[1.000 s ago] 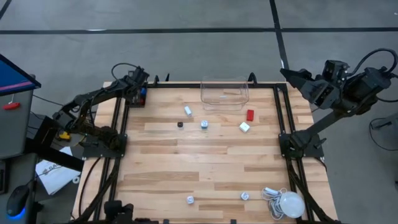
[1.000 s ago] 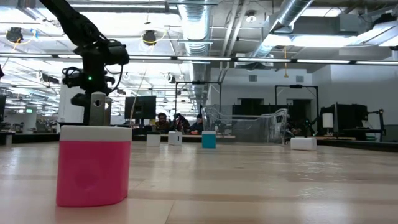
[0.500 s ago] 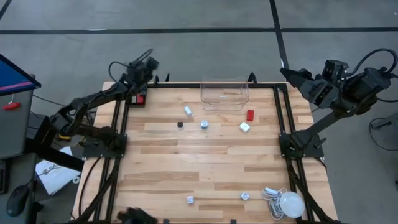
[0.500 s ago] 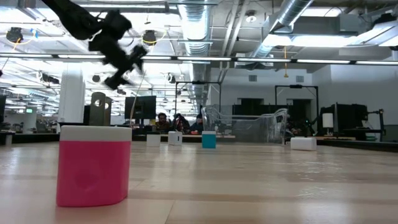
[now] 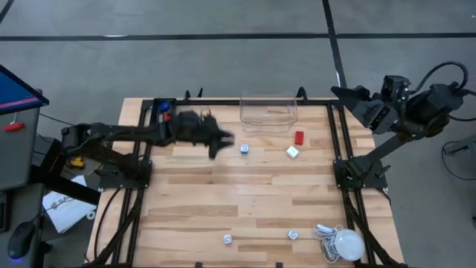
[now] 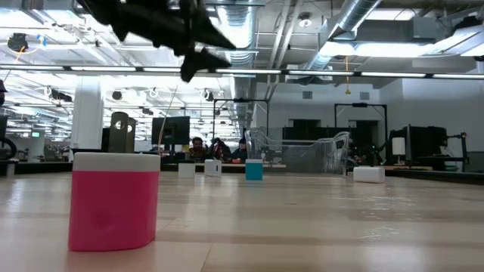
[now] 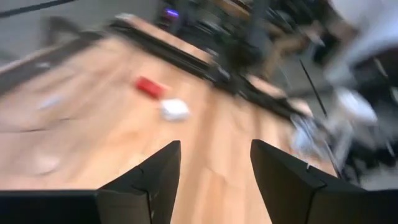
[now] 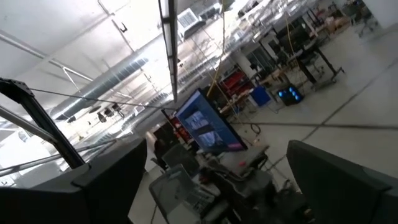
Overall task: Pick & Place Office items
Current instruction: Put the red digital clock into the black basket
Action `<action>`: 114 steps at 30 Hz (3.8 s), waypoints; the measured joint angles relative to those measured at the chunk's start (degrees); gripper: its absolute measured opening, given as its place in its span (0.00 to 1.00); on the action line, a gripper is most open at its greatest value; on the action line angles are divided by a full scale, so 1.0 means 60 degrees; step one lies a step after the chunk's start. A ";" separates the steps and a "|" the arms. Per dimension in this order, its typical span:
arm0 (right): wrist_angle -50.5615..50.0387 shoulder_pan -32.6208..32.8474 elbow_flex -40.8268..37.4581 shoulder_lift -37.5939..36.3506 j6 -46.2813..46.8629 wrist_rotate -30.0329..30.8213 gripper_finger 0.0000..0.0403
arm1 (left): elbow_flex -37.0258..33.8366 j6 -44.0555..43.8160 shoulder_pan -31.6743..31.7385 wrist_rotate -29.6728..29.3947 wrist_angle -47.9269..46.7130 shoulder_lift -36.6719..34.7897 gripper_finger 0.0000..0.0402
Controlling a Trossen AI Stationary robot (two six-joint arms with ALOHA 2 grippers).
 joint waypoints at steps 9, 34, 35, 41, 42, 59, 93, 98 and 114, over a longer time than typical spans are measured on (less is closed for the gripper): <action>-0.4182 -0.0006 0.0007 0.0284 0.3932 0.0434 0.94 | 0.0358 0.0959 -0.1628 -0.2584 0.0032 -0.0007 0.49; -1.0592 -0.5211 -0.2972 0.2858 0.9963 -0.2764 0.94 | 0.0823 0.3272 -0.0869 -0.4120 -0.0075 -0.2608 0.49; -1.0190 -0.5504 -0.3256 0.2861 0.9631 -0.2962 0.94 | 0.0823 0.3276 -0.0869 -0.4119 -0.0096 -0.2648 0.49; -0.8944 -0.7052 -0.5075 0.2905 0.8317 -0.4079 0.94 | 0.0823 0.3276 -0.1066 -0.4118 -0.0077 -0.2728 0.49; -0.8764 -0.7233 -0.5355 0.2901 0.8184 -0.4212 0.94 | 0.0823 0.3276 -0.1133 -0.4115 -0.0070 -0.2738 0.49; -0.4478 -0.8189 -0.7586 0.4662 0.7544 -0.4034 0.94 | 0.0934 0.3276 -0.1543 -0.4105 -0.0058 -0.2739 0.47; -0.3705 -0.9048 -0.7568 0.6333 0.7093 -0.3386 0.61 | 0.1112 0.2915 -0.1543 -0.4110 -0.0056 -0.2739 0.46; -0.3873 -0.9118 -0.7572 0.6337 0.7046 -0.3379 0.52 | 0.1111 0.2905 -0.1543 -0.4110 -0.0056 -0.2739 0.46; -0.5418 -0.7270 -0.7619 0.5737 0.8012 -0.4656 0.36 | 0.1111 0.2896 -0.1663 -0.4110 -0.0056 -0.2739 0.46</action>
